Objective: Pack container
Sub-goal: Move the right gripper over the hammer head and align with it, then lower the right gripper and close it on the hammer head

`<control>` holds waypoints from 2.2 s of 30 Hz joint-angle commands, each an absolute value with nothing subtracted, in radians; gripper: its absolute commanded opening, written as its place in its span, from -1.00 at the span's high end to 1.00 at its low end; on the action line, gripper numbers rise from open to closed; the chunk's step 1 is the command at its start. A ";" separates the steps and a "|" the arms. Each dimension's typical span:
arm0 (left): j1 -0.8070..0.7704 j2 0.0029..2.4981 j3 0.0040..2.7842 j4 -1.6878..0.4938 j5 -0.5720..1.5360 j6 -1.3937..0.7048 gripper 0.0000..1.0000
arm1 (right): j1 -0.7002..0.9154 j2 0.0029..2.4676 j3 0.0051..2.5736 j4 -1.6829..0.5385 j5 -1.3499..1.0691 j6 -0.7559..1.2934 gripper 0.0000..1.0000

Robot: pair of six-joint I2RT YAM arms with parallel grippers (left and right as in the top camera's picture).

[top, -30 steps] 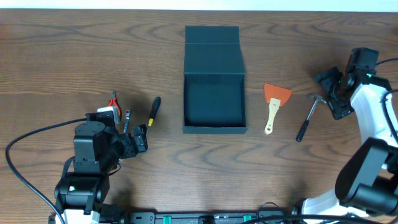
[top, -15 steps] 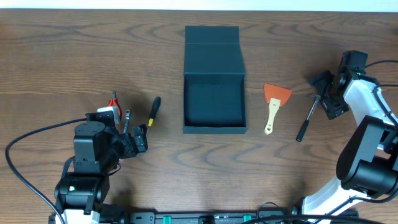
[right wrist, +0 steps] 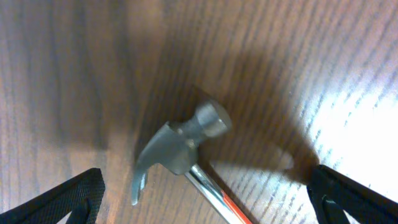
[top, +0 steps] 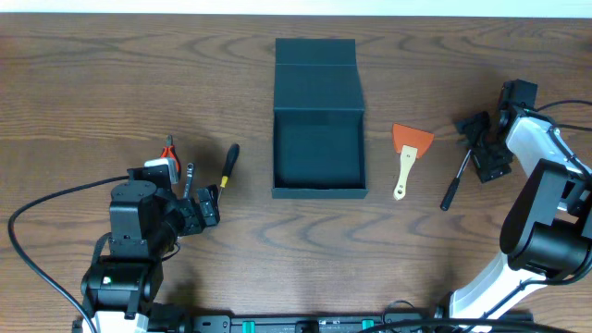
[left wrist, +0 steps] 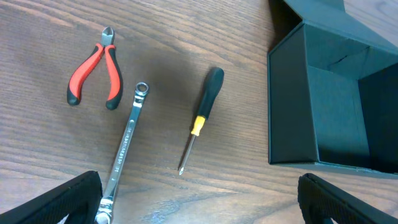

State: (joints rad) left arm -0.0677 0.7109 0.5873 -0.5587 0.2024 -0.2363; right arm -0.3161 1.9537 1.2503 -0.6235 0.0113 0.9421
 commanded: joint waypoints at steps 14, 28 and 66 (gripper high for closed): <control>-0.071 0.711 0.607 -0.561 0.190 -0.238 -0.97 | -0.317 1.971 1.269 -0.695 -0.007 1.114 -0.96; -0.071 0.711 0.607 -0.561 0.190 -0.239 -0.97 | -0.318 1.978 1.279 -0.603 0.010 1.141 -0.83; -0.071 0.710 0.607 -0.561 0.195 -0.250 -0.97 | -0.313 2.048 1.279 -0.703 -0.035 1.112 0.42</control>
